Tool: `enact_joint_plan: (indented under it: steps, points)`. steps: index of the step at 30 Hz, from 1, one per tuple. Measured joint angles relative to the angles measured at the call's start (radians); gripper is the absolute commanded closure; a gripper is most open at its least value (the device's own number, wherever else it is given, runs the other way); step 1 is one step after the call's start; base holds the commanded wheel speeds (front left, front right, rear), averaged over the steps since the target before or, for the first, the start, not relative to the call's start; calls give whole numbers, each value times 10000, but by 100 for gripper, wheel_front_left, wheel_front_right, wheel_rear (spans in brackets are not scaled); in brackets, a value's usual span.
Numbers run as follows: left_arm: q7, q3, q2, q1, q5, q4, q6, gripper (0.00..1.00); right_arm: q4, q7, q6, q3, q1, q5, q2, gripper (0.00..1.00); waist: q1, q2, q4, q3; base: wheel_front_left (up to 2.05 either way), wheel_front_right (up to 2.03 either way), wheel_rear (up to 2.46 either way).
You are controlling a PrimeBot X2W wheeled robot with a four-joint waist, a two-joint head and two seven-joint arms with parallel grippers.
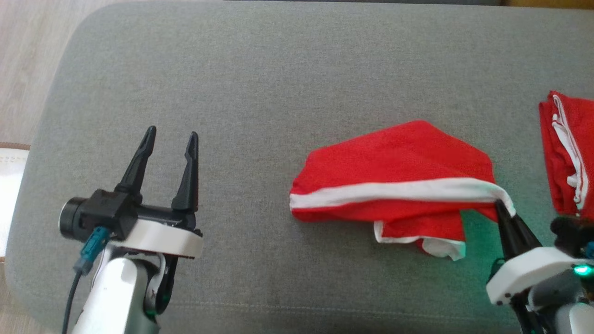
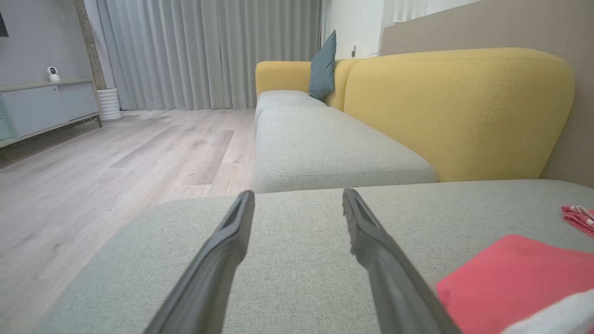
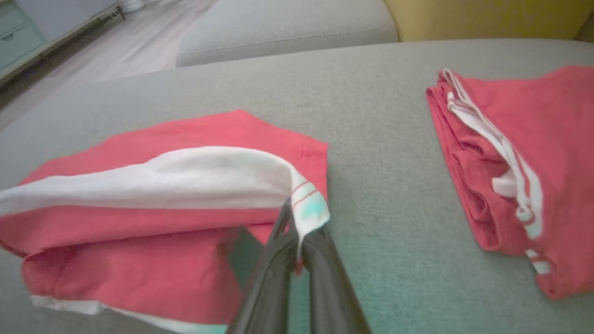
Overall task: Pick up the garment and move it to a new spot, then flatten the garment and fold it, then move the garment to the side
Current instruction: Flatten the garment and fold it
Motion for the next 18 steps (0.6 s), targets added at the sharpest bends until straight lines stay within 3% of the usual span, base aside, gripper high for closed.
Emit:
enact_joint_plan:
  steps: [2,3,4,5,12,18]
  points:
    - [0,56,-12,-1,12,0,-4,0,384,-86,0,-221,-8,44,-4,100,0,0,-20,43,0,0,0]
    - [0,82,-21,-1,12,0,-35,0,585,-119,0,-290,-23,67,-4,85,0,0,-28,64,0,0,0]
    - [0,117,-31,-1,12,2,-46,0,759,-219,0,-318,-52,100,-4,36,0,0,-36,82,0,0,0]
    - [0,144,-40,-1,13,2,-46,0,897,-299,0,-330,-99,119,2,0,0,0,-48,93,0,0,0]
    - [0,255,-123,105,12,21,-77,0,1049,-986,0,-602,-352,40,54,0,0,0,-136,-102,0,0,0]
    - [0,477,-159,741,10,52,-29,0,-119,-1331,0,-825,344,-163,150,0,0,0,-260,-419,0,0,0]
